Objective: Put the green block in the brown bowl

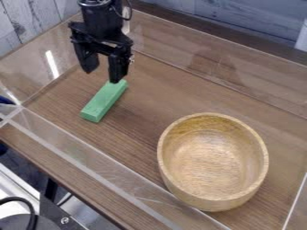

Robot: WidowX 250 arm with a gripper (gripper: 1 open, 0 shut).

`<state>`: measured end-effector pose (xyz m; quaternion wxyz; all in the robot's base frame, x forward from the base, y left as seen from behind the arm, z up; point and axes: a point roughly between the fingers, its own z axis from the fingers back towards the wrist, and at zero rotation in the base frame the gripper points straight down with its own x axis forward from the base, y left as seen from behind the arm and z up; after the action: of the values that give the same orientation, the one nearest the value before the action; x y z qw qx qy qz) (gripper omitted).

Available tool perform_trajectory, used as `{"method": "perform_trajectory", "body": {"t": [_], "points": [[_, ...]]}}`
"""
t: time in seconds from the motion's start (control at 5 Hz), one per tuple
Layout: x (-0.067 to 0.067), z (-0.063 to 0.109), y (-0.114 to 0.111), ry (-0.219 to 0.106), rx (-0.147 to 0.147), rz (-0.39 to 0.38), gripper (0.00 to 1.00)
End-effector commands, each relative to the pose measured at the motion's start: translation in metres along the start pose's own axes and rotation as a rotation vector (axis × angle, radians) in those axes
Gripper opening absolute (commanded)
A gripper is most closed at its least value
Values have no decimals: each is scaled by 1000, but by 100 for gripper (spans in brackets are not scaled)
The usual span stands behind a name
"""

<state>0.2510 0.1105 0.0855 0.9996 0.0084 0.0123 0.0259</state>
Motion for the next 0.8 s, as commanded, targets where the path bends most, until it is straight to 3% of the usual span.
{"method": "perform_trajectory", "body": {"t": [0.0,0.6], "points": [[4,5,5,-26,19,8,100],[0,-7,9,0,23,26,100]]}}
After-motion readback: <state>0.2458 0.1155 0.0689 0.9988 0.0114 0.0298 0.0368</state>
